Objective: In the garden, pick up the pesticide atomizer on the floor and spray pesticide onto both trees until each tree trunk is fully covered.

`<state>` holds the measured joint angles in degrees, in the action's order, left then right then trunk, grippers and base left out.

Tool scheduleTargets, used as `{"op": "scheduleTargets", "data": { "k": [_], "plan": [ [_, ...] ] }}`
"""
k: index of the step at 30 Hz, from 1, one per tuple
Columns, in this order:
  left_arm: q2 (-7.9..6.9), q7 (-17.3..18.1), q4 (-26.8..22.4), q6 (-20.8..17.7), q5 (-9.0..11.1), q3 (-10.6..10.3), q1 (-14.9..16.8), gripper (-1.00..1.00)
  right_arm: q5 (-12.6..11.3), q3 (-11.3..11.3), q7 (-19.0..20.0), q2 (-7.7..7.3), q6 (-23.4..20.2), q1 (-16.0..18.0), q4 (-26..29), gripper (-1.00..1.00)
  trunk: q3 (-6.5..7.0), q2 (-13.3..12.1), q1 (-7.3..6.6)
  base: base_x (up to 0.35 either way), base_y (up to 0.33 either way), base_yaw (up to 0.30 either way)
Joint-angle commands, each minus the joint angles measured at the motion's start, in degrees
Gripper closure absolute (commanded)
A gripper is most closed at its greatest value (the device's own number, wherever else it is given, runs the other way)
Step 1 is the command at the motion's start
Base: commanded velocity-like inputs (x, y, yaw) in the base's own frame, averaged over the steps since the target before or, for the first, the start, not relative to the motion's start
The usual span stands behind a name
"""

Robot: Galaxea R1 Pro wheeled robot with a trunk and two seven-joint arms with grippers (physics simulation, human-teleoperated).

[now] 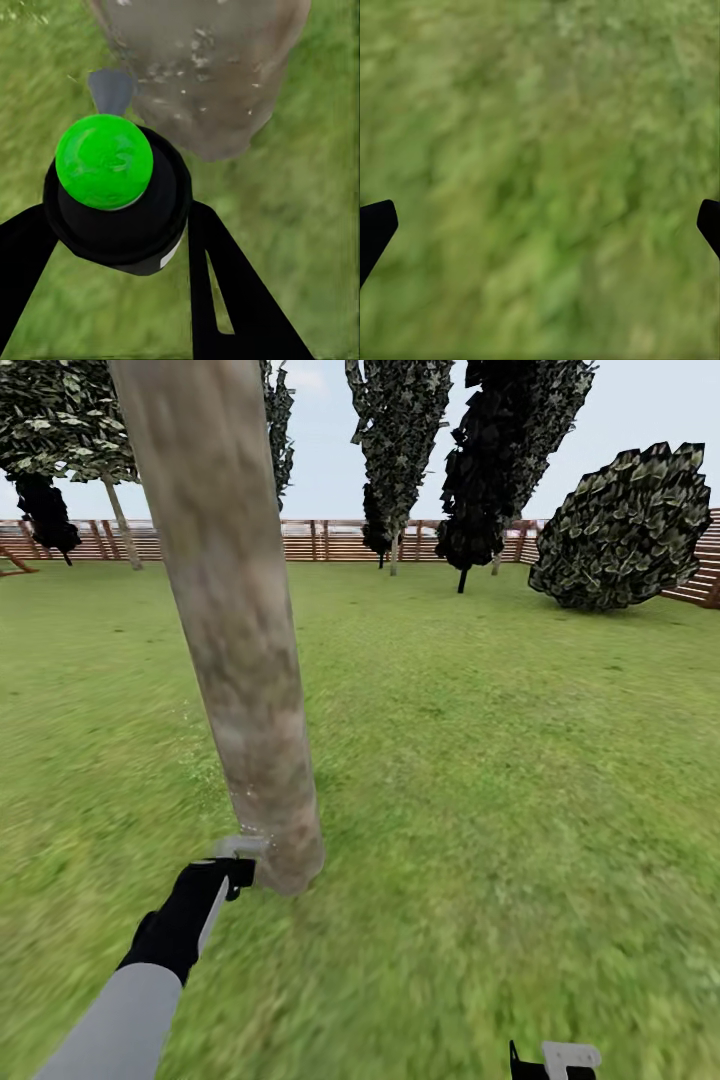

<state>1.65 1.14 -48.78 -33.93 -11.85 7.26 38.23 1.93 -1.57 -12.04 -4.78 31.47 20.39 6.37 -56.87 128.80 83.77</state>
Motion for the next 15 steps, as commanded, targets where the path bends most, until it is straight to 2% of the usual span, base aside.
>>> {"op": "scheduleTargets", "data": {
  "k": [1, 3, 4, 6, 8, 9, 10, 13, 15],
  "plan": [
    [0.61, -0.01, -0.07, -1.63, -0.27, -1.15, 0.49, 1.0, 0.0, -0.01, 0.0, -0.03, 0.0, 0.0, -0.02, -1.0, 0.0, 0.0, 0.0, 0.0, 0.0, 0.002],
    [1.5, 0.02, -0.04, -3.64, -0.21, -2.08, 1.81, 1.0, 0.04, -0.01, 0.0, -0.05, 0.0, 0.0, -0.03, -1.0, 0.0, 0.0, 0.0, 0.0, 0.0, 0.001],
    [1.4, 0.09, -0.07, -4.22, -0.18, -2.27, 2.39, 1.0, 0.05, -0.01, 0.0, -0.05, 0.0, 0.0, -0.04, -1.0, 0.0, 0.0, 0.0, 0.0, 0.0, 0.0],
    [0.06, 0.22, -0.08, -5.4, -0.26, -2.04, 3.13, 1.0, 0.04, 0.02, 0.0, -0.06, 0.0, 0.0, -0.04, -1.0, 0.0, 0.0, 0.0, 0.0, 0.0, 0.0],
    [-3.89, 0.79, -0.02, -5.95, -0.09, -1.94, 3.22, 1.0, 0.03, 0.01, 0.0, -0.06, 0.0, 0.0, -0.04, -1.0, 0.0, 0.0, 0.0, 0.0, 0.0, 0.0],
    [-6.37, 2.77, 0.11, -6.11, -0.11, -1.96, 3.19, 1.0, 0.02, 0.0, 0.0, -0.06, 0.0, 0.0, -0.04, -1.0, 0.0, 0.0, 0.0, 0.0, 0.0, 0.0],
    [-7.65, 5.02, 0.38, -6.39, -0.25, -2.11, 3.18, 1.0, 0.01, -0.01, 0.0, -0.03, 0.0, 0.0, -0.01, -1.0, 0.0, 0.0, 0.0, 0.0, 0.0, 0.0],
    [-8.39, 8.2, 0.7, -8.14, -0.67, -2.54, 3.15, 1.0, 0.01, -0.01, 0.0, 0.02, 0.0, 0.0, 0.04, -1.0, 0.0, 0.0, 0.0, 0.0, 0.0, 0.0],
    [-7.48, 9.12, 0.77, -8.95, -0.7, -3.3, 3.21, 1.0, 0.0, -0.01, 0.0, 0.03, 0.0, 0.0, 0.05, -1.0, 0.0, 0.0, 0.0, 0.0, 0.0, 0.008]
  ]
}}
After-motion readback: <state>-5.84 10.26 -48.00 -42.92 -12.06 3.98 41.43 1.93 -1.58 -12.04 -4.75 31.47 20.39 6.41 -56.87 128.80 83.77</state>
